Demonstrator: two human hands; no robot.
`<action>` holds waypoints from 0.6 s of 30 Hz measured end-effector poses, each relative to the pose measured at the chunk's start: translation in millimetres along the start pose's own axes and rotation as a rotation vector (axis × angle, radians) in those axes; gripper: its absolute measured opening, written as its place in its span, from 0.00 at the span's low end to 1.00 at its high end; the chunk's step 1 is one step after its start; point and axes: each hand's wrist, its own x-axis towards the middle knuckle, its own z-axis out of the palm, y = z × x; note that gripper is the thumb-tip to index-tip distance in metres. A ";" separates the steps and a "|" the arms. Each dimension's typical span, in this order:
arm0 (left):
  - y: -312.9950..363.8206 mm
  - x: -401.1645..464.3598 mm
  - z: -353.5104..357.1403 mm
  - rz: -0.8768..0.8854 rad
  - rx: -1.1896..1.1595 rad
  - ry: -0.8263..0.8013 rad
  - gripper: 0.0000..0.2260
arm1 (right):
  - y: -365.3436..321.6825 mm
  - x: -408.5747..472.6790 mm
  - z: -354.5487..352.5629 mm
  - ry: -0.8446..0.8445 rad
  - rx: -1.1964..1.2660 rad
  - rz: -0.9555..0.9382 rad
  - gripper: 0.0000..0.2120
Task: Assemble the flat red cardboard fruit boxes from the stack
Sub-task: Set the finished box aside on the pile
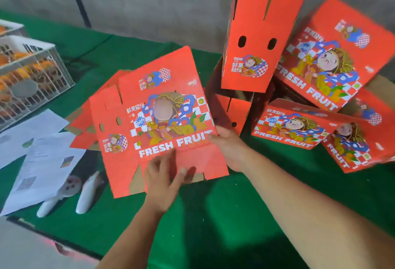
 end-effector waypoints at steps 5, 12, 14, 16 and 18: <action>-5.4 -0.1 -15.2 -0.635 -0.054 0.336 0.47 | 36.3 -49.4 -58.3 0.041 0.118 0.008 0.13; 9.8 -15.9 -0.4 -0.414 -0.623 0.184 0.25 | 117.3 -134.4 -169.8 0.234 0.290 0.079 0.16; 22.0 -27.0 20.1 -0.404 -0.639 0.138 0.20 | 141.9 -151.0 -181.3 0.330 0.314 0.115 0.17; 35.1 -35.0 37.1 -0.443 -0.530 0.065 0.26 | 155.1 -164.6 -187.5 0.480 0.299 0.157 0.16; 52.6 -37.2 48.1 -0.449 -0.450 -0.032 0.32 | 159.8 -178.2 -198.3 0.610 0.282 0.176 0.14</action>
